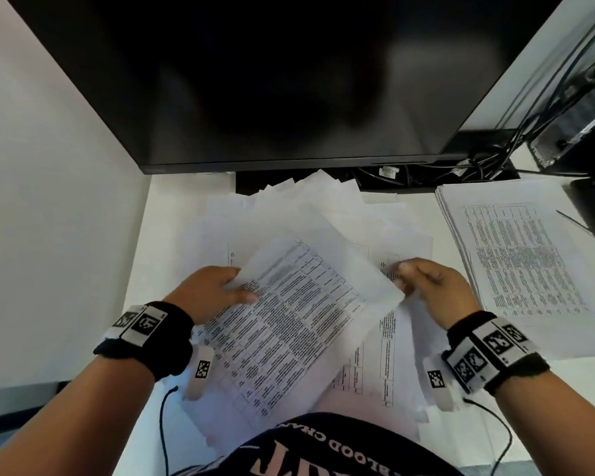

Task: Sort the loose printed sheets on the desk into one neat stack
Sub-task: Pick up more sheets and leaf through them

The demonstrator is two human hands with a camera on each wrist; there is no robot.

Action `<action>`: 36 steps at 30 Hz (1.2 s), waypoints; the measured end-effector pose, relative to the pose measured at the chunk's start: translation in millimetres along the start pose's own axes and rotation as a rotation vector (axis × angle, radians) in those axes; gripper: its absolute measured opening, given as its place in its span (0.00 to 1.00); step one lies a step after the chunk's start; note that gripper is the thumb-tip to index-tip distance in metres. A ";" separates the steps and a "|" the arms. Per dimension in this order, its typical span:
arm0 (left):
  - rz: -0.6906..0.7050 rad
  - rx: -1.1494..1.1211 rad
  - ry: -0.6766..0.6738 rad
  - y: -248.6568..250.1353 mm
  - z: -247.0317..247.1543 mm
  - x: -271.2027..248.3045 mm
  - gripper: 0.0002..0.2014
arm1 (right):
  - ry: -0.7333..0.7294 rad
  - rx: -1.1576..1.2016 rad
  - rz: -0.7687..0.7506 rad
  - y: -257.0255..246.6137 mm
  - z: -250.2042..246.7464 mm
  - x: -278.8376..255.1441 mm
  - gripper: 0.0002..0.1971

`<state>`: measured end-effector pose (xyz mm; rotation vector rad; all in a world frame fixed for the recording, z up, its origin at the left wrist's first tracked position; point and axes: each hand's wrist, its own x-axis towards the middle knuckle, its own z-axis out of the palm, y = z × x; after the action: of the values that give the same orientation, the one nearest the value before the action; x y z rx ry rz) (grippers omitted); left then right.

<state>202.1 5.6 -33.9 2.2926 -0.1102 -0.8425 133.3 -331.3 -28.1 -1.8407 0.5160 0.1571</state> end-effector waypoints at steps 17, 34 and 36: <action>-0.078 -0.343 0.236 -14.7 13.4 -33.0 0.25 | -0.197 -0.195 0.157 9.9 39.8 -9.5 0.10; 0.132 -0.328 0.317 -11.2 17.3 -52.9 0.23 | 0.270 -0.242 0.246 22.1 1.5 -10.8 0.20; 0.144 -0.324 0.314 -12.0 18.5 -52.3 0.25 | 0.261 -0.265 0.299 23.8 -2.3 -9.1 0.26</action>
<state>148.0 19.6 -23.5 2.0514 0.0027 -0.3870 114.8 -336.8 -44.8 -2.0450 0.9941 0.1949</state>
